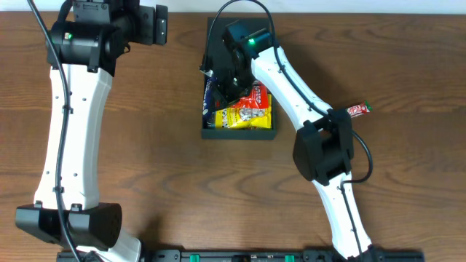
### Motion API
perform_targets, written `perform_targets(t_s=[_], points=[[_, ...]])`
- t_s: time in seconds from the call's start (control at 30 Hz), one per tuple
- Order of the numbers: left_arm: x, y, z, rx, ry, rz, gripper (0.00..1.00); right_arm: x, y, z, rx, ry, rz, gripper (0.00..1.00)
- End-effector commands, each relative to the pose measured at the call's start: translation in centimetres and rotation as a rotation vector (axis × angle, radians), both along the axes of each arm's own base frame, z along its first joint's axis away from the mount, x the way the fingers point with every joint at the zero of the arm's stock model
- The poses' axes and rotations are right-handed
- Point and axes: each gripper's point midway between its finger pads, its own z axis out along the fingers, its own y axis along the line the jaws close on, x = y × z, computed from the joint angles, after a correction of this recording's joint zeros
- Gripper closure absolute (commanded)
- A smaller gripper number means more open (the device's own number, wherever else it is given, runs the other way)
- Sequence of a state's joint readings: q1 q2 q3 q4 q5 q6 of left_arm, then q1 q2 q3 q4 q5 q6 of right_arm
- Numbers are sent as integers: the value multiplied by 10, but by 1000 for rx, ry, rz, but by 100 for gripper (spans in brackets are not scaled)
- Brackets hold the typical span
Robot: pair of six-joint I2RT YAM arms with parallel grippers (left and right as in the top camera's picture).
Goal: Pack container
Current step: 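Release the bar and withdraw the right gripper to the right, then reach the right gripper to the red KitKat bar and grasp it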
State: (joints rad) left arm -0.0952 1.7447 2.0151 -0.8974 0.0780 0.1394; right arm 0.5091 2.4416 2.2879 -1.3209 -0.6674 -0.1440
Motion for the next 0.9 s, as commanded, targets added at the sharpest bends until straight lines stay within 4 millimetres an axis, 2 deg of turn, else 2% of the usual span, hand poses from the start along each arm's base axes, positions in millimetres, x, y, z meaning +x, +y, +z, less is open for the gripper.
perform_targets(t_s=[0.0,0.07,0.17,0.27,0.33,0.4,0.47,0.5,0.53,0.57,0.6,0.63,0.67,0.7,0.73,0.87], points=[[-6,3,5,15,-1,-6,5,2,4,9,48,-19,16,99],[-11,1,-1,10,34,-17,5,12,-5,5,2,-37,-24,99],[-19,-12,-18,-19,103,-95,5,43,-39,8,-107,-82,-170,99],[-24,-27,-40,-77,183,-164,5,79,-83,39,-97,-143,-312,99],[-26,-36,-54,-116,234,-197,5,94,-115,56,-108,-162,-411,98],[-30,-51,-82,-182,331,-248,5,105,-181,70,-218,-170,-589,99],[-32,-59,-102,-217,403,-270,5,102,-223,75,-301,-151,-687,99],[-33,-64,-113,-235,440,-282,5,97,-251,74,-364,-126,-746,99],[-35,-71,-122,-256,474,-299,3,93,-267,72,-398,-103,-774,98],[-35,-74,-127,-264,491,-306,6,89,-278,71,-415,-83,-790,99],[-36,-80,-136,-270,519,-317,27,85,-292,68,-439,-58,-811,98],[-36,-84,-142,-269,536,-324,38,83,-299,67,-456,-51,-823,99],[-37,-89,-149,-267,557,-331,63,81,-311,65,-485,-45,-843,98],[-37,-95,-157,-264,577,-342,81,80,-320,65,-506,-45,-858,98],[-38,-100,-163,-262,592,-350,94,79,-328,64,-522,-44,-869,99],[-44,-127,-189,-241,654,-399,94,77,-350,62,-547,-29,-908,99]])
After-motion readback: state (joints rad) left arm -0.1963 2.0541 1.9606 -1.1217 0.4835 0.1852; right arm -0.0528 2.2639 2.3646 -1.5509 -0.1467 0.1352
